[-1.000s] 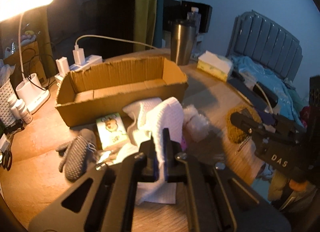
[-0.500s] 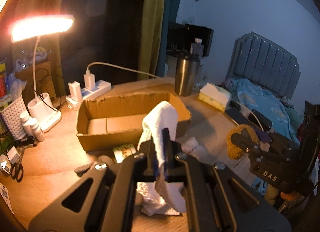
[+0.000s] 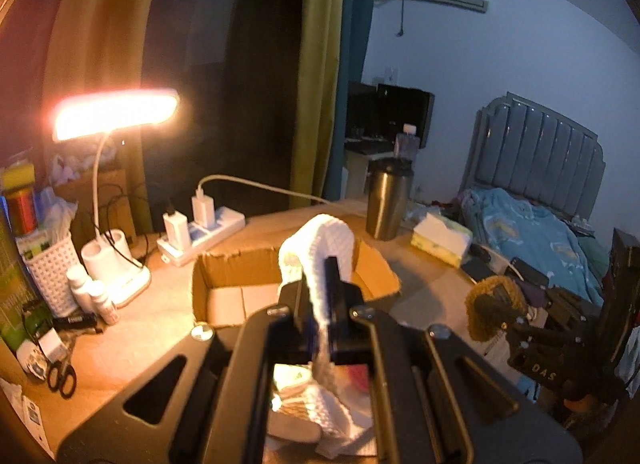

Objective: Organize soft objects
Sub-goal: 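Lift the towel with the left gripper while the right gripper lifts the plush, then carry both items over the box while the right gripper releases the plush inside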

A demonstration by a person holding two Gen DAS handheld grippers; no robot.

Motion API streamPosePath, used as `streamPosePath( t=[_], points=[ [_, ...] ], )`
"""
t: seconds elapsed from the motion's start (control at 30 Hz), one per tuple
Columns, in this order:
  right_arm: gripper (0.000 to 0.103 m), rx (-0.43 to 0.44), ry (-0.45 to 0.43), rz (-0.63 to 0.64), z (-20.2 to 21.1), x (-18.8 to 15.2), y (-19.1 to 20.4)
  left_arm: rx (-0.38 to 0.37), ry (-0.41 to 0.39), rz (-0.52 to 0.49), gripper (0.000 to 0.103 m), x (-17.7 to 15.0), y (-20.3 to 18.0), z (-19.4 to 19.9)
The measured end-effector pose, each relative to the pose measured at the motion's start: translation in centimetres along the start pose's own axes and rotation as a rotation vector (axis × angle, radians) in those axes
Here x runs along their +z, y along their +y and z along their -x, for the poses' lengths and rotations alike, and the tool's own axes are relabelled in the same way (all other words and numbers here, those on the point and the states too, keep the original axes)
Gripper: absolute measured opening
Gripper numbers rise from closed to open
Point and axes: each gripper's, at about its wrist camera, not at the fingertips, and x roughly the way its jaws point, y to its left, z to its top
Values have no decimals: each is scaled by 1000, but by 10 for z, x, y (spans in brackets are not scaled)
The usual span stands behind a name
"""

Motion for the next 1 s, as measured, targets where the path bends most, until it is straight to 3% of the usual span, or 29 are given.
streamPosePath(
  t=[0.4,1.0],
  points=[
    [57,8,-28,32,-10,18,10,14,-78,-3,3,25,21,1],
    [57,16,-45,66,-40,46,19,17,-86,11,3,37,49,-26]
  ],
)
